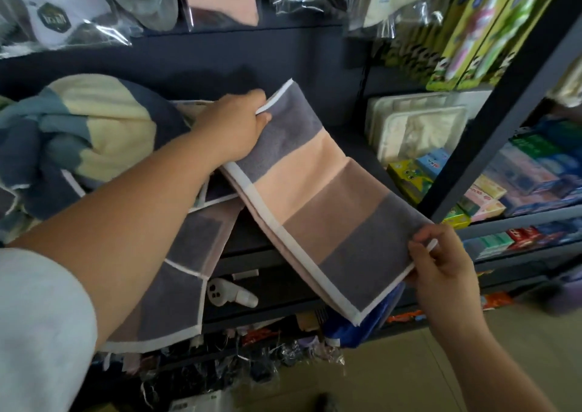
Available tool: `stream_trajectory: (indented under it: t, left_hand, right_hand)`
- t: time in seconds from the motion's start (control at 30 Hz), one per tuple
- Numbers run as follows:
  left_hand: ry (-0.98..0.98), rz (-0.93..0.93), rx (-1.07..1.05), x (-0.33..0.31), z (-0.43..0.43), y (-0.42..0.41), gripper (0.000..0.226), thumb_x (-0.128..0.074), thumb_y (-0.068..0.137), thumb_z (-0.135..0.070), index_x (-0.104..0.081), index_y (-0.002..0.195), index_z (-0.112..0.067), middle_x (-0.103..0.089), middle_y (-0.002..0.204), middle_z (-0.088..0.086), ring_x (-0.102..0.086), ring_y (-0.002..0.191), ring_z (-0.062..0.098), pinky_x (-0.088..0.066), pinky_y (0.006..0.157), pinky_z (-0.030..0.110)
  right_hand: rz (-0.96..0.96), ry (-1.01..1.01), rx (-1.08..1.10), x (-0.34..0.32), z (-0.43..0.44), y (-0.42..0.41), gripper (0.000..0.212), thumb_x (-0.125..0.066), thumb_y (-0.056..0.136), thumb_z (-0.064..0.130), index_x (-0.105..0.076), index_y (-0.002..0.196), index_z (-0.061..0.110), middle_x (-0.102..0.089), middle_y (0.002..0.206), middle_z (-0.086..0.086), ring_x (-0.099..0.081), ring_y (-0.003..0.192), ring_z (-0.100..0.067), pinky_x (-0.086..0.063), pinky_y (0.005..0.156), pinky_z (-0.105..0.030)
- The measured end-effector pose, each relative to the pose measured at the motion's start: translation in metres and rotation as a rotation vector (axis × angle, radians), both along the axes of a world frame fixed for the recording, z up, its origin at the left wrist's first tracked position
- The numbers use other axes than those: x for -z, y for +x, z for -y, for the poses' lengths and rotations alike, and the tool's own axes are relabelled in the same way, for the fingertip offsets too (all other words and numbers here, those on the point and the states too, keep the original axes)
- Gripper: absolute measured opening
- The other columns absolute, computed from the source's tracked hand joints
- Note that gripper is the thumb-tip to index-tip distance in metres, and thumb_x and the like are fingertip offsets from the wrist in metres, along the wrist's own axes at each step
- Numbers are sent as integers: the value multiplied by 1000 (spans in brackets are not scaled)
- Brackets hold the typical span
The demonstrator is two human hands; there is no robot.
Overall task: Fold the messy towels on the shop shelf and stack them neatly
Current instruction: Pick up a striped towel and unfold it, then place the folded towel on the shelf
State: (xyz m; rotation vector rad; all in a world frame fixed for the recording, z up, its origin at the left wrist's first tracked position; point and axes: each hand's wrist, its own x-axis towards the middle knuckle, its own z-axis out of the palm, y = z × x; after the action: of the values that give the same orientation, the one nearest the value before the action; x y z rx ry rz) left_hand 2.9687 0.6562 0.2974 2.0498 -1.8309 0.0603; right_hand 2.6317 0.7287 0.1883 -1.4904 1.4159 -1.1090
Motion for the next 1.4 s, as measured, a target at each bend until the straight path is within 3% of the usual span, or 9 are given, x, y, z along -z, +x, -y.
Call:
stream_trajectory:
  t: [0.13, 0.3, 0.47, 0.6, 0.7, 0.8, 0.9, 1.07, 1.4]
  left_hand:
    - [11, 46, -3, -5, 47, -16, 20, -41, 104, -37, -43, 94, -20, -52, 84, 5, -50, 75, 30, -37, 64, 39]
    - [-30, 155, -20, 5, 98, -20, 24, -45, 103, -40, -54, 111, -19, -62, 103, 14, -56, 90, 37, -43, 72, 43]
    - [188, 269, -94, 36, 109, -26, 47, -53, 97, -45, -47, 139, -27, -50, 136, 14, -46, 125, 40, -40, 99, 51]
    - [297, 257, -80, 65, 76, -42, 47, -47, 96, -46, -51, 137, -23, -47, 140, 10, -43, 127, 37, -40, 103, 49]
    - [304, 193, -66, 80, 44, -54, 59, -40, 98, -51, -39, 150, -24, -32, 158, 10, -32, 141, 38, -31, 114, 51]
    - [376, 106, -89, 96, 22, -61, 68, -33, 99, -59, -21, 157, -26, -5, 168, 9, -8, 152, 37, -14, 121, 54]
    - [453, -14, -142, 110, 12, -59, 75, -28, 100, -61, -5, 160, -23, 16, 167, 11, 2, 153, 36, -7, 124, 51]
    - [447, -16, -136, 112, 17, -57, 72, -25, 105, -52, 1, 161, -16, 19, 165, 16, -7, 153, 37, -9, 122, 46]
    - [488, 11, -37, 112, 61, -74, 72, -21, 104, -54, 6, 160, -16, 22, 165, 15, 1, 155, 31, -1, 125, 47]
  right_hand:
    - [-19, -39, -21, -11, 8, 3, 21, -62, 97, 14, -62, 96, 34, -67, 75, 2, -70, 69, -17, -58, 64, -47]
    - [-71, -6, -184, -9, 24, 6, 36, -73, 90, 21, -58, 115, 42, -74, 77, 5, -72, 74, -10, -60, 70, -33]
    - [-646, -76, -325, -17, 43, 3, 57, -57, 86, 63, -50, 136, 36, -71, 75, 14, -68, 73, -5, -58, 67, -30]
    - [-1082, -168, -387, -41, 47, 6, 47, -37, 91, 73, -58, 106, 34, -65, 65, 7, -68, 67, -15, -57, 58, -34]
    - [-943, -501, -336, -60, 55, 24, 37, -43, 94, 58, -64, 83, 30, -57, 62, 9, -57, 51, -13, -49, 44, -30]
    - [-756, -537, -458, -48, 80, 58, 39, -45, 95, 50, -66, 119, 28, -66, 113, 0, -64, 96, -20, -56, 76, -35]
    - [-963, -352, -608, -22, 111, 89, 75, -14, 90, 65, -34, 154, 30, -25, 164, -5, -20, 152, -30, -19, 124, -48]
    - [-1103, -306, -652, 4, 129, 104, 75, -16, 94, 74, -10, 159, 38, 1, 170, -1, 4, 156, -29, 5, 123, -55]
    - [-1123, -175, -505, 1, 150, 86, 84, -18, 88, 83, -3, 159, 41, 7, 169, -9, 9, 155, -30, 6, 124, -50]
